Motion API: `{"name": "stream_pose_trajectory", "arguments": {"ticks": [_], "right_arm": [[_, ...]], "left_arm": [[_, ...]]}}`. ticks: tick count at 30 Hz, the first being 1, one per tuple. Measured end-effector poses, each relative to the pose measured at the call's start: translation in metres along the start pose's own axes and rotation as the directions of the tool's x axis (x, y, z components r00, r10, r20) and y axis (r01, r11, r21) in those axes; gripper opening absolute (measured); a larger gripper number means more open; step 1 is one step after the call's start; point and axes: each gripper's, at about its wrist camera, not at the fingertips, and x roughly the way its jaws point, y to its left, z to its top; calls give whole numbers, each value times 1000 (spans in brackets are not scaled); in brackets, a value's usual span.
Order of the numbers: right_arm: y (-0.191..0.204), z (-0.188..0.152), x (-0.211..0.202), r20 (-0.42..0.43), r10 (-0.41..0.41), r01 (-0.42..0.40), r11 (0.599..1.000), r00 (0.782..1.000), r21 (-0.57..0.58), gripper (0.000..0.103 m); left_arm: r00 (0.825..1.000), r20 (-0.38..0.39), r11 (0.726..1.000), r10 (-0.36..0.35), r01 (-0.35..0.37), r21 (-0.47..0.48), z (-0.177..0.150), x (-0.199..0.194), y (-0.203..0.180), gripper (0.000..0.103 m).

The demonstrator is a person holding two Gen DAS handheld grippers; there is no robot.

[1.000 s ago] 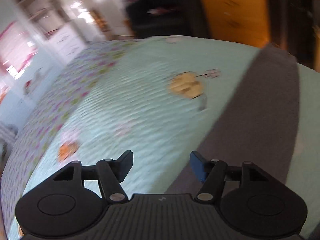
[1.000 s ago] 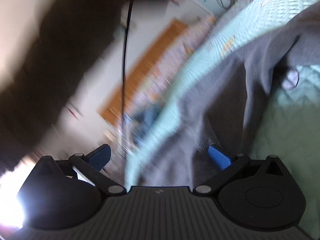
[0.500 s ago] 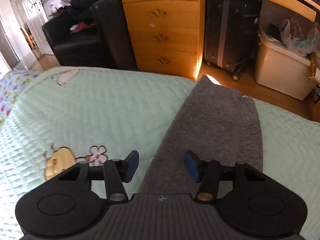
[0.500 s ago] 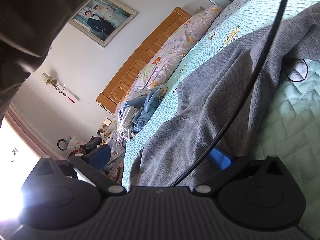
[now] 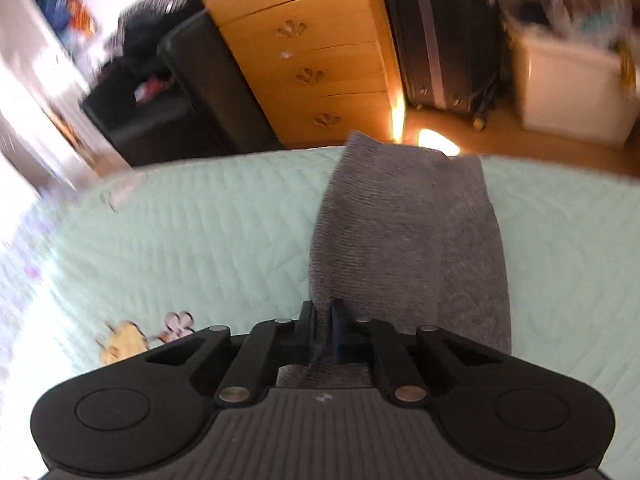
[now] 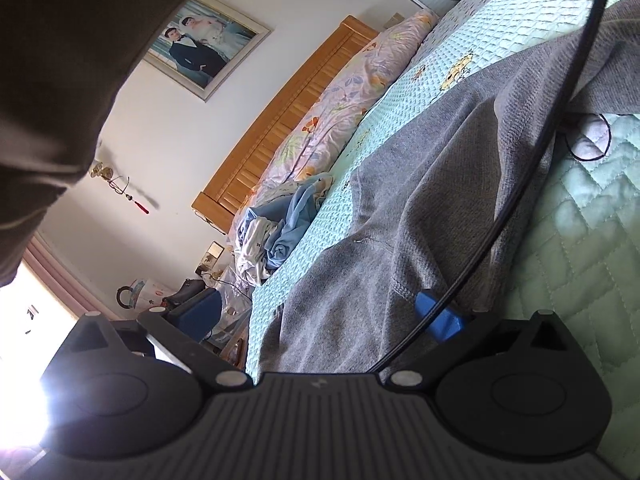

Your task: Fold clothes

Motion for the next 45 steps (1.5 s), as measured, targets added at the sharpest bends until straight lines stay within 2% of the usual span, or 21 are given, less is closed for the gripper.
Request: {"name": "stream_pose_trajectory", "arguments": {"ticks": [2, 5, 7, 10, 15, 19, 21, 22, 23, 25, 27, 29, 31, 33, 35, 38, 41, 45], "right_arm": [[0, 0, 1, 1, -1, 1, 1000, 1000, -2, 103], [1, 0, 0, 2, -2, 2, 1000, 1000, -1, 103], [1, 0, -1, 3, -3, 3, 1000, 1000, 0, 103], [1, 0, -1, 3, -6, 6, 1000, 1000, 0, 103], [1, 1, -1, 0, -7, 7, 1000, 1000, -3, 103], [0, 1, -1, 3, -1, 1, 1000, 1000, 5, 103], [-1, 1, -2, 4, 1, -1, 1000, 1000, 11, 103], [-1, 1, -1, 1, -2, 2, 1000, 1000, 7, 103], [0, 1, 0, -3, -5, 5, 1000, 1000, 3, 103], [1, 1, 1, -11, -10, 10, 1000, 1000, -10, 103], [1, 2, 1, -11, -6, 6, 1000, 1000, -9, 103], [0, 3, 0, -8, 1, -1, 1000, 1000, -1, 103], [0, 3, -1, -7, 4, -4, 1000, 1000, 6, 103], [0, 4, -2, -4, 10, -10, 1000, 1000, 15, 103], [-2, 5, -5, -1, 32, -32, 999, 999, 34, 103], [-5, 7, -14, 20, 131, -132, 988, 991, 78, 103], [-2, 12, -31, 74, 285, -290, 954, 956, 74, 103], [-12, 18, -57, 203, 418, -441, 894, 886, 84, 103]], "left_arm": [[999, 4, 998, 51, -52, 33, 1, -1, -9, 4], [987, 11, 987, 160, -160, 21, 7, -1, -4, 3], [966, -3, 965, 260, -260, 13, 14, 7, 7, 3], [937, -15, 937, 349, -349, 0, 24, 19, 32, 3], [918, -33, 918, 395, -396, -34, 39, 45, 64, 3], [903, -50, 896, 426, -429, -114, 35, 58, 86, 3], [917, -39, 896, 398, -397, -197, 31, 49, 98, 13], [920, -25, 892, 390, -384, -239, 30, 42, 103, 28], [920, 4, 885, 391, -375, -275, 32, 32, 106, 60], [915, 65, 872, 398, -355, -336, 40, 5, 112, 93], [911, 133, 880, 390, -326, -346, 45, -34, 113, 94], [915, 151, 894, 373, -311, -322, 39, -75, 113, 101], [910, 116, 894, 397, -355, -275, 14, -112, 113, 102], [904, 46, 881, 426, -403, -248, -26, -150, 115, 102], [904, -43, 859, 426, -418, -294, -81, -186, 123, 102], [890, -168, 799, 423, -454, -394, -166, -222, 127, 102], [908, -238, 795, 344, -417, -440, -234, -232, 112, 99], [918, -321, 781, 234, -374, -500, -323, -245, 92, 99]]}}
